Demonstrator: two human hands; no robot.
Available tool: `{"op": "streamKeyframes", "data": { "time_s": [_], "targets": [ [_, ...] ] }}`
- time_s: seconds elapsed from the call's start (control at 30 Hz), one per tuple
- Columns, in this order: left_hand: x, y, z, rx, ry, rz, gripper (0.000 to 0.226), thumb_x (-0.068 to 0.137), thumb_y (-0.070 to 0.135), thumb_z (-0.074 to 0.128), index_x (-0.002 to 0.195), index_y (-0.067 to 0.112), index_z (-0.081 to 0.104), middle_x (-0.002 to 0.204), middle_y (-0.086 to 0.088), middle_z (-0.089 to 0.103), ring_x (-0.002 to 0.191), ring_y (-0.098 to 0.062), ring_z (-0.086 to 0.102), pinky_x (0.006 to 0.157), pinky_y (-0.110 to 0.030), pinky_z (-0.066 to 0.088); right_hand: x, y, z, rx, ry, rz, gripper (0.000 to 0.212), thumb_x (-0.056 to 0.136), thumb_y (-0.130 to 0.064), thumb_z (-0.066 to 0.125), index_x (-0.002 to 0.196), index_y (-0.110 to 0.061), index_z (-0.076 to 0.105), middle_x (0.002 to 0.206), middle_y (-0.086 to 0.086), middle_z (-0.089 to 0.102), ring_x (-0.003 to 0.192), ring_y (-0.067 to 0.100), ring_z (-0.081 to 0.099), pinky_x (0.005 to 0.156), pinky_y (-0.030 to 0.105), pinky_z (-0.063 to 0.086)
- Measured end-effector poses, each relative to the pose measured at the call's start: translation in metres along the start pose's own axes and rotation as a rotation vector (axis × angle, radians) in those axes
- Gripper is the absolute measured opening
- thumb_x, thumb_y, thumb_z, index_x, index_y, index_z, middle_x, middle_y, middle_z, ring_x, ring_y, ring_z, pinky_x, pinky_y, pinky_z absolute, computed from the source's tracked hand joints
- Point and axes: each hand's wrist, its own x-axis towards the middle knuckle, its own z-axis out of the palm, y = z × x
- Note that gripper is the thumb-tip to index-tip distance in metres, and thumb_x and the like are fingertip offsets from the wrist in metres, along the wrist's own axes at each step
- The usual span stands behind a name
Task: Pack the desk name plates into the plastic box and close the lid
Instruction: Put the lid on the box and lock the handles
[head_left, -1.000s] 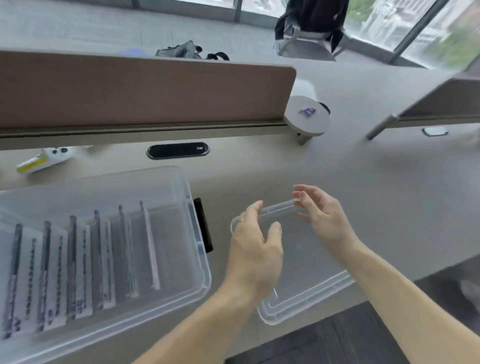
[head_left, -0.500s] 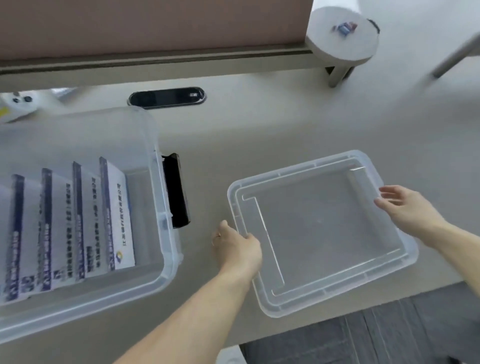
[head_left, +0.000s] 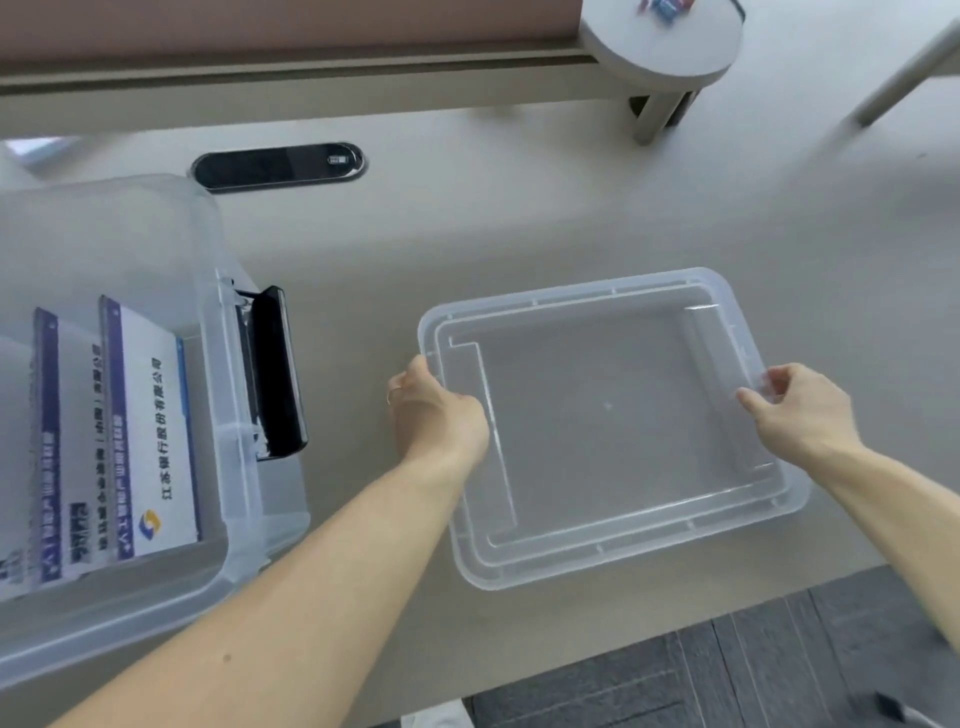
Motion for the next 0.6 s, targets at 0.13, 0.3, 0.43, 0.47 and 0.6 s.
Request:
{"op": "streamKeyframes", "data": {
  "time_s": [0.13, 0.3, 0.43, 0.47, 0.6],
  "targets": [
    [0.020, 0.007, -0.013, 0.078, 0.114, -0.021, 0.064, 0.093, 0.005, 0.050, 0.154, 0.011, 0.031, 0.158, -0.013, 0.030, 0.144, -0.033, 0.036, 0.113, -0.043, 0.037, -0.013, -0.011, 0.015, 0.068, 0.006, -0.052, 0.032, 0.088, -0.031, 0.070, 0.110, -0.009, 0.066, 0.106, 0.012, 0.072, 0.104, 0.033, 0.066, 0.094, 0.040, 0.049],
    [0.022, -0.007, -0.014, 0.099, 0.175, -0.027, 0.073, 0.095, 0.005, 0.048, 0.161, 0.011, 0.015, 0.167, -0.007, 0.018, 0.151, -0.030, 0.024, 0.120, -0.045, 0.028, -0.025, -0.015, 0.030, 0.112, 0.036, -0.058, 0.020, 0.088, -0.038, 0.066, 0.098, -0.020, 0.063, 0.102, 0.007, 0.072, 0.100, 0.033, 0.067, 0.091, 0.042, 0.052],
    [0.018, -0.011, -0.013, 0.094, 0.210, -0.060, 0.070, 0.095, 0.004, 0.047, 0.159, 0.014, 0.020, 0.164, -0.008, 0.020, 0.148, -0.030, 0.024, 0.116, -0.044, 0.026, -0.027, -0.017, 0.032, 0.119, 0.042, -0.027, 0.022, 0.089, -0.037, 0.064, 0.102, -0.019, 0.064, 0.104, 0.008, 0.071, 0.103, 0.034, 0.065, 0.092, 0.043, 0.052],
    [0.018, -0.011, -0.014, 0.091, 0.208, -0.066, 0.071, 0.095, 0.004, 0.047, 0.159, 0.016, 0.021, 0.162, -0.008, 0.021, 0.147, -0.029, 0.025, 0.114, -0.044, 0.027, -0.027, -0.018, 0.032, 0.124, 0.042, -0.021, 0.023, 0.089, -0.037, 0.064, 0.102, -0.018, 0.064, 0.105, 0.008, 0.071, 0.103, 0.034, 0.065, 0.093, 0.043, 0.052],
    [0.016, -0.010, -0.017, 0.042, 0.196, -0.078, 0.073, 0.093, 0.003, 0.046, 0.159, 0.025, 0.024, 0.158, -0.007, 0.026, 0.141, -0.027, 0.031, 0.113, -0.043, 0.032, -0.027, -0.019, 0.031, 0.129, 0.031, 0.016, 0.026, 0.090, -0.036, 0.064, 0.107, -0.016, 0.065, 0.108, 0.010, 0.071, 0.107, 0.035, 0.064, 0.094, 0.042, 0.050]
  ]
}}
